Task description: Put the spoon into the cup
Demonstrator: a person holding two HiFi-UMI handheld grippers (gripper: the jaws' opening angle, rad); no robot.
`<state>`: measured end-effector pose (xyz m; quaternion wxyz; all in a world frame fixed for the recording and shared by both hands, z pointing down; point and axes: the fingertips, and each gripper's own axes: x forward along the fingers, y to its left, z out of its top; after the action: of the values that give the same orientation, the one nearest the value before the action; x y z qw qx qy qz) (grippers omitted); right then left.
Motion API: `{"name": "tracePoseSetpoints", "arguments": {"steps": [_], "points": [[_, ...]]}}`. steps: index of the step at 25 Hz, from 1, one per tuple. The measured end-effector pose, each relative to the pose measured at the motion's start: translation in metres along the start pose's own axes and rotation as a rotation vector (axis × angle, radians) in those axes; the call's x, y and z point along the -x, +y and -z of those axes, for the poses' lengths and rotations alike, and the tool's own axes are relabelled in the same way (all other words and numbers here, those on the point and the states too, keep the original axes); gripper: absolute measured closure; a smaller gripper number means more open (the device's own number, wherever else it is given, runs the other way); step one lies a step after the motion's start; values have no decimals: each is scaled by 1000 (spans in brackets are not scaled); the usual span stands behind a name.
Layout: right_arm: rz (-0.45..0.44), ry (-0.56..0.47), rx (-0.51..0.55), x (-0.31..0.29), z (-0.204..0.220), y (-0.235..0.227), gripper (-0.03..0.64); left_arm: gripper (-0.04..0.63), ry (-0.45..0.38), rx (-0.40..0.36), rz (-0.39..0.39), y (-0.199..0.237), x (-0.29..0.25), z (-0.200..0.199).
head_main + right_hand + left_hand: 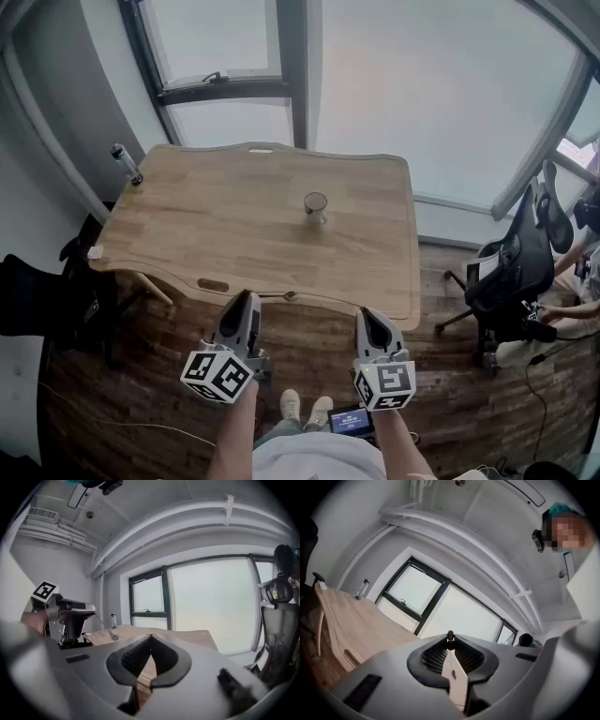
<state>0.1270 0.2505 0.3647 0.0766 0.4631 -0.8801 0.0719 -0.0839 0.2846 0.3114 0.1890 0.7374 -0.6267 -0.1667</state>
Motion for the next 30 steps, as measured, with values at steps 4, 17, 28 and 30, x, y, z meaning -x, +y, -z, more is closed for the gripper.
{"name": "tracePoseSetpoints", "arguments": {"steps": [4,17,28,30], "points": [[2,-6,-6,10,-1,2,586,543,35,-54,-17,-7,10,5],[-27,-42,-37,35,-6,5,584,543,61,-70,-26,-22,25,14],[-9,-42,-38,11,-10,-1,584,543,55,-58,-10,-6,-3,8],[2,-38,-32,-1,-12,-6,584,543,56,-46,-2,1,-19,7]]}}
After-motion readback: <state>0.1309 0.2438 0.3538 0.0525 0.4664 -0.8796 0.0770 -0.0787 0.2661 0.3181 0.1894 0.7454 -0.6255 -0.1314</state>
